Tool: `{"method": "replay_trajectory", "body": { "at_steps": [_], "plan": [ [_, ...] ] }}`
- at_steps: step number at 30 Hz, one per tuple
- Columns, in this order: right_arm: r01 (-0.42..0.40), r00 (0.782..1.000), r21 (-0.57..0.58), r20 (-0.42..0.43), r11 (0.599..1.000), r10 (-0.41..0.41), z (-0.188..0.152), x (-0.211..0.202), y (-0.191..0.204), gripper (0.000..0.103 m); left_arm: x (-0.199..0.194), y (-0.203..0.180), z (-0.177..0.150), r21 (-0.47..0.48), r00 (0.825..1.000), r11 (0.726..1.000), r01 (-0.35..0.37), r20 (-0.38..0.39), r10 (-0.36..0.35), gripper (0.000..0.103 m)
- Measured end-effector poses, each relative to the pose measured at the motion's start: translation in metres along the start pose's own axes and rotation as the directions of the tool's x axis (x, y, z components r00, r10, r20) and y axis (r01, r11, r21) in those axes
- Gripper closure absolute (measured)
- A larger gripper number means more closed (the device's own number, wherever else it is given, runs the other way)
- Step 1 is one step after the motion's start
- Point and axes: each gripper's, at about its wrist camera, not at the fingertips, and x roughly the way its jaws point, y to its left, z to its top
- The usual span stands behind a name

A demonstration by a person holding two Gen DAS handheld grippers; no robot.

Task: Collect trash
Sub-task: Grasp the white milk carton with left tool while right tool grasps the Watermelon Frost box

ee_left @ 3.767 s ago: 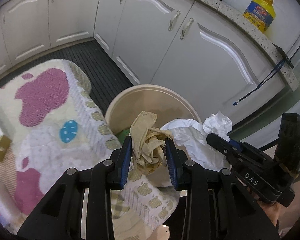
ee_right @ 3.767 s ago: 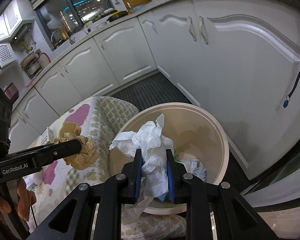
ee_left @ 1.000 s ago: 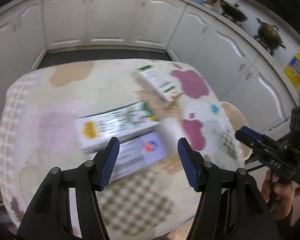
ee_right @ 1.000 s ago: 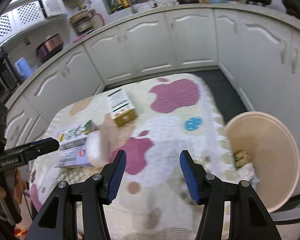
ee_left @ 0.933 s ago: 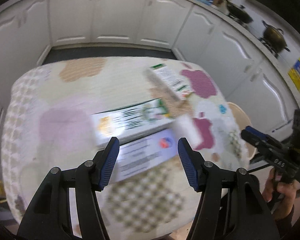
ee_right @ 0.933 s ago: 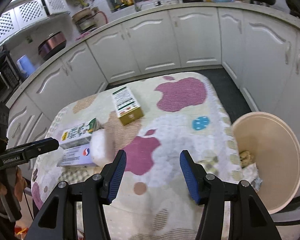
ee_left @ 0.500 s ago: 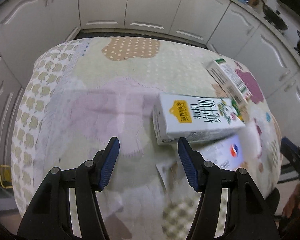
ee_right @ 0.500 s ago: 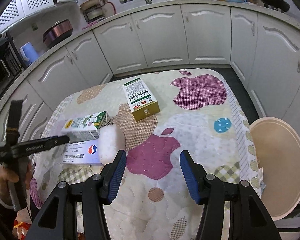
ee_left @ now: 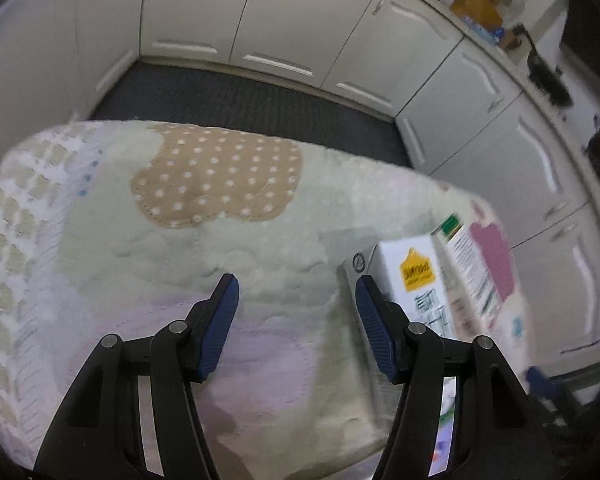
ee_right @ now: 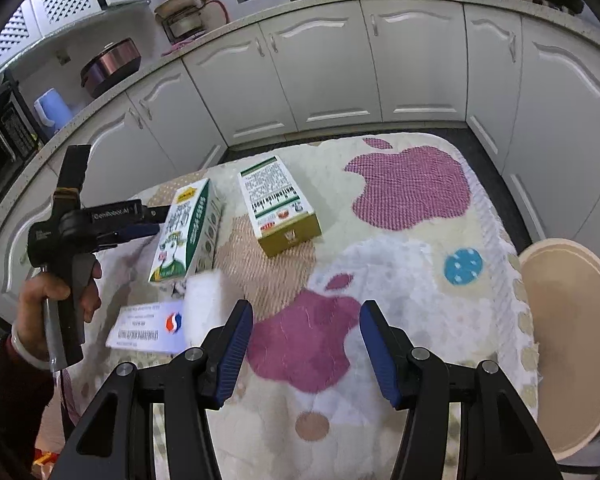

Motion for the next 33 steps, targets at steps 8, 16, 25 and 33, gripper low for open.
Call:
{"method": "replay_trajectory", "body": {
  "at_steps": [8,16,25,33],
  "plan": [
    [-0.048,0.999,-0.092,0.004,0.995,0.049,0.044,0.034,0.018,0.041,-0.027,-0.010,-0.004,-0.024,0.996,0.996,0.080,-0.034,-0.081,0.043],
    [-0.002,0.997,-0.235,-0.077,0.972,-0.016,0.084,0.094,0.045,0.038,-0.030,-0.029,-0.008,-0.023,0.993,0.995,0.100,-0.067,-0.101,0.043],
    [-0.023,0.996,-0.153,-0.089,0.988,0.010,0.082,0.094,0.017,0.054,-0.013,-0.058,-0.009,-0.006,0.991,0.994,0.105,-0.088,-0.105,0.043],
    [0.012,0.996,-0.105,-0.088,0.994,-0.021,0.065,0.072,-0.002,0.052,0.011,-0.087,-0.014,0.070,0.997,0.998,-0.001,-0.080,0.007,0.030]
  ]
}}
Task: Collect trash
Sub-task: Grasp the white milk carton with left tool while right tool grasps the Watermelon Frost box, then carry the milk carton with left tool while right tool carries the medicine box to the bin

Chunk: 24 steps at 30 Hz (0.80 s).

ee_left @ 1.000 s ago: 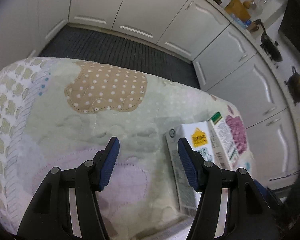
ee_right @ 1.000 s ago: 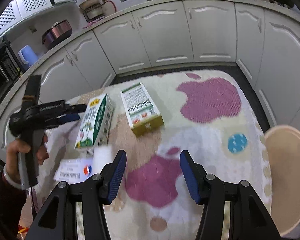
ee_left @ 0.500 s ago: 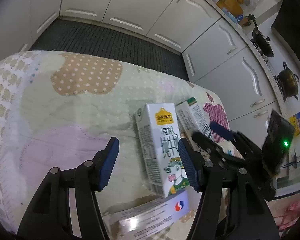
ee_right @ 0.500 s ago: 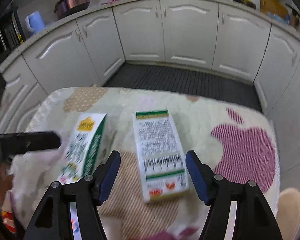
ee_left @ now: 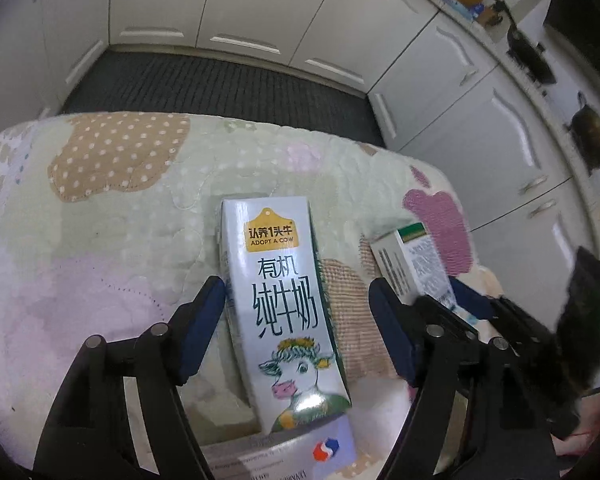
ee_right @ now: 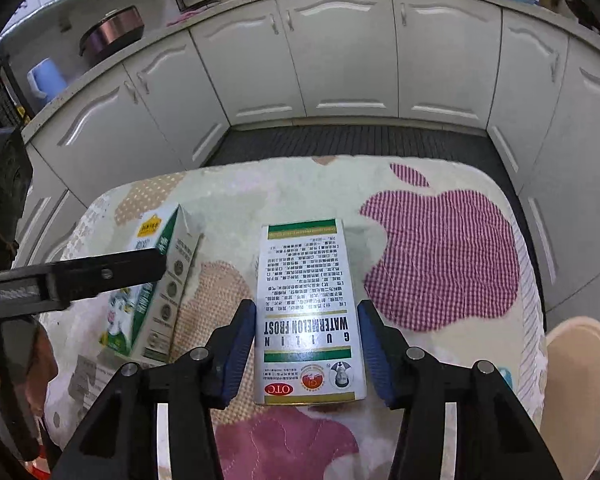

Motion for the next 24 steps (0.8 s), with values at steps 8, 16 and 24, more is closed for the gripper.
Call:
{"method": "replay_trajectory", "body": {
  "at_steps": [8,16,24],
  "plan": [
    [0.007,1.000,-0.025,0.023,1.000,-0.007,-0.003,0.007,0.007,0.053,0.014,0.001,-0.009,0.037,0.998,0.997,-0.066,-0.018,0.067,0.047],
    [-0.018,0.993,-0.021,0.114,1.000,0.020,-0.009,-0.037,0.008,0.054,-0.017,-0.009,-0.012,0.070,0.997,0.996,-0.053,0.066,0.048,0.049],
    [-0.023,0.985,-0.021,0.171,1.000,0.026,-0.026,-0.072,0.018,0.054,-0.051,-0.034,-0.027,0.130,0.988,0.989,-0.076,0.146,0.057,0.049]
  ]
}}
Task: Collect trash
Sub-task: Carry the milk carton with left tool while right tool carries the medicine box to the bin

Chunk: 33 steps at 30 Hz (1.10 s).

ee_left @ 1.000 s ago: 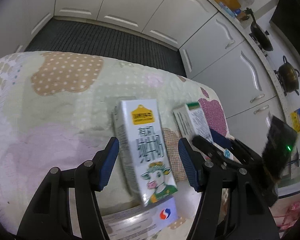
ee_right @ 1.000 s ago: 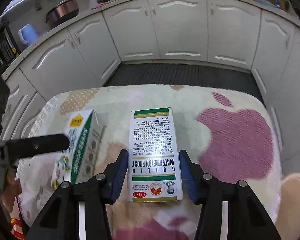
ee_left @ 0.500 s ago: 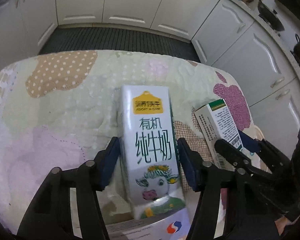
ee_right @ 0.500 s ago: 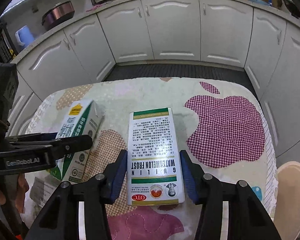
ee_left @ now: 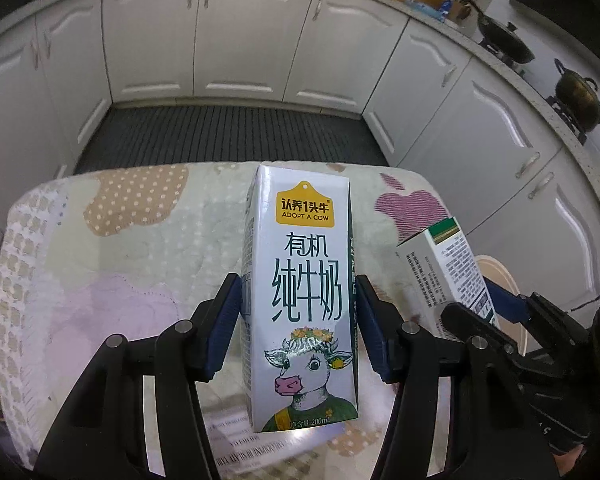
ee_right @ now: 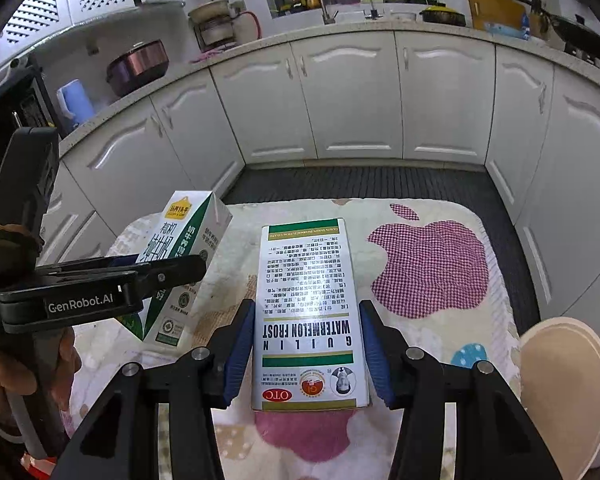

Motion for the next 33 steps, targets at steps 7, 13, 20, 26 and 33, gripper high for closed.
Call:
{"method": "replay_trajectory", "body": {
  "at_steps": [7,13,20,26,33],
  "plan": [
    [0.016,0.999,0.020,0.030,1.000,-0.017,-0.013,-0.024,-0.004,0.054,-0.018,-0.017,-0.013,0.034,0.999,0.999,-0.016,0.041,0.015,0.049],
    [0.011,0.998,0.050,0.055,0.999,-0.014,-0.022,-0.042,-0.007,0.054,-0.028,-0.028,-0.025,0.057,0.998,0.998,-0.028,0.064,0.025,0.049],
    [0.019,0.996,0.065,0.088,0.998,-0.025,-0.030,-0.063,-0.008,0.054,-0.033,-0.047,-0.036,0.096,0.996,0.995,-0.031,0.081,0.023,0.049],
    [0.039,0.992,0.080,0.115,0.996,-0.048,-0.038,-0.082,-0.015,0.054,-0.040,-0.069,-0.041,0.139,0.995,0.990,-0.024,0.104,0.010,0.049],
    [0.065,0.987,0.120,0.139,0.991,-0.081,-0.050,-0.104,-0.034,0.054,-0.042,-0.098,-0.044,0.184,0.994,0.983,0.000,0.109,-0.020,0.049]
  ]
}}
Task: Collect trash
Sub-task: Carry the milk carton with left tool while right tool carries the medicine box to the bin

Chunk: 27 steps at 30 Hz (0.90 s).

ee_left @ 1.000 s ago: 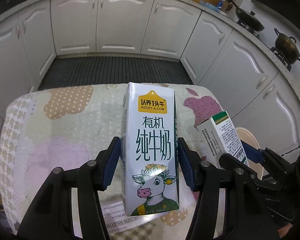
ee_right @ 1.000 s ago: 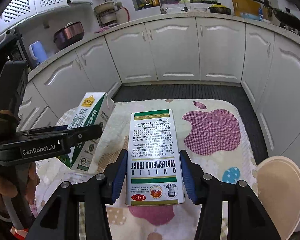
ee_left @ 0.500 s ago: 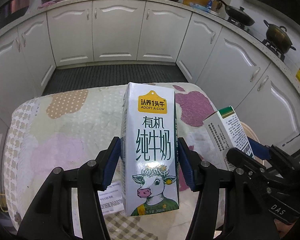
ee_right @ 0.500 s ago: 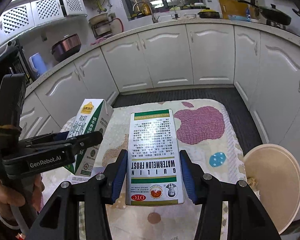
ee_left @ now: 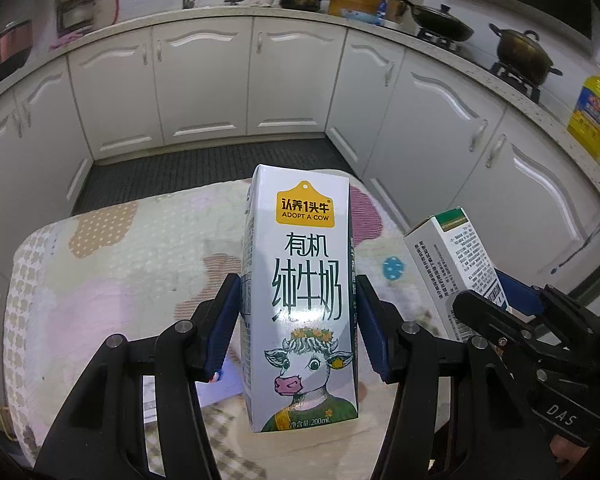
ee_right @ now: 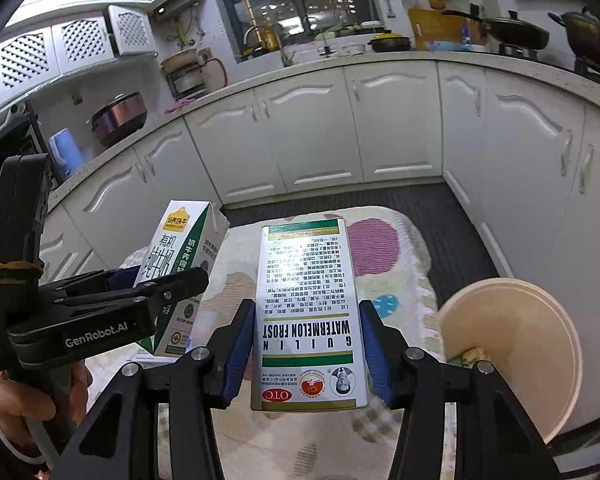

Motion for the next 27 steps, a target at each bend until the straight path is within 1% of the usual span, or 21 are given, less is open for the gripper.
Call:
{"method": "replay_trajectory", "body": {
  "at_steps": [9,16,23,27],
  "plan": [
    [0.058,0.998,0.047,0.021,0.997,-0.059,-0.010,-0.027,-0.032,0.054,0.004,-0.048,0.001,0.064,0.999,0.997,0.053,-0.004,-0.053,0.049],
    [0.113,0.992,0.105,0.036,0.988,-0.117,-0.019,-0.049,-0.068,0.053,0.013,-0.087,0.003,0.107,0.995,0.990,0.095,-0.018,-0.094,0.049],
    [0.154,0.986,0.171,0.031,0.973,-0.162,-0.027,-0.062,-0.103,0.053,0.028,-0.131,0.002,0.164,0.991,0.978,0.129,-0.044,-0.123,0.049],
    [0.176,0.983,0.201,0.024,0.964,-0.184,-0.033,-0.067,-0.121,0.053,0.042,-0.150,0.000,0.177,0.989,0.974,0.142,-0.071,-0.131,0.049]
  ]
}}
